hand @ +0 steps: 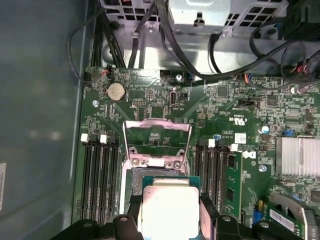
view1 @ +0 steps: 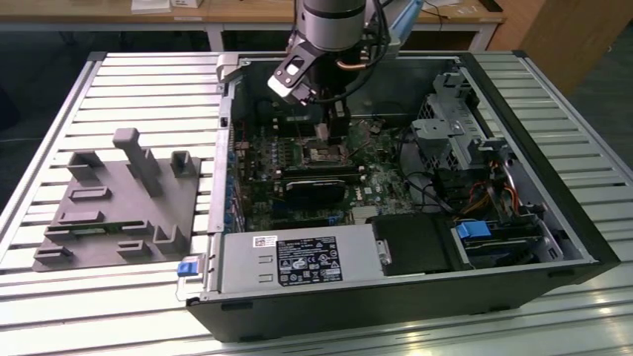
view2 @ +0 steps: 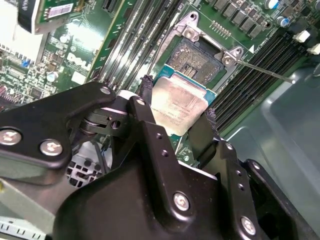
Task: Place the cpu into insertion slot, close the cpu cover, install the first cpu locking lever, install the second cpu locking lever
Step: 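Place the cpu into insertion slot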
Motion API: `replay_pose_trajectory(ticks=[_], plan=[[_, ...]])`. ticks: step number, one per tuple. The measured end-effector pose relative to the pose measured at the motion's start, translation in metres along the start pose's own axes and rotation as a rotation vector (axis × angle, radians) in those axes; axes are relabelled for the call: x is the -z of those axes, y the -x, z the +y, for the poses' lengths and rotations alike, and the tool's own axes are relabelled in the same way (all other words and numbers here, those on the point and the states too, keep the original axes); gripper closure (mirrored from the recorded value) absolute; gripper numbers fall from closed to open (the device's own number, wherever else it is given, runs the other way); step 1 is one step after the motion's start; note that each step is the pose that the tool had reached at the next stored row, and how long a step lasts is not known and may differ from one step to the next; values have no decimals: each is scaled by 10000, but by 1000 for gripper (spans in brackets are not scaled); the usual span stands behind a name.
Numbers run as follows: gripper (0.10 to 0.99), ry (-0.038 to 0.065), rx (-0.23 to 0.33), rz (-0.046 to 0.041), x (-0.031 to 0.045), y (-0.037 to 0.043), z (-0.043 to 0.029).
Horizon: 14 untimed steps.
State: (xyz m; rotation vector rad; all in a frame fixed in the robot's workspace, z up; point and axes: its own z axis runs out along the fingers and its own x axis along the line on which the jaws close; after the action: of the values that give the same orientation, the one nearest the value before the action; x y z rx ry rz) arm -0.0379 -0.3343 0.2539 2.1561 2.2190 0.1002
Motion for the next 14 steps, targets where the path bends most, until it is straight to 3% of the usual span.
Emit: replay_pose_trajectory(ticks=[7, 14], plan=[[549, 1, 0, -17, -117, -17, -31], [549, 1, 5, -31, -148, -18, -34]])
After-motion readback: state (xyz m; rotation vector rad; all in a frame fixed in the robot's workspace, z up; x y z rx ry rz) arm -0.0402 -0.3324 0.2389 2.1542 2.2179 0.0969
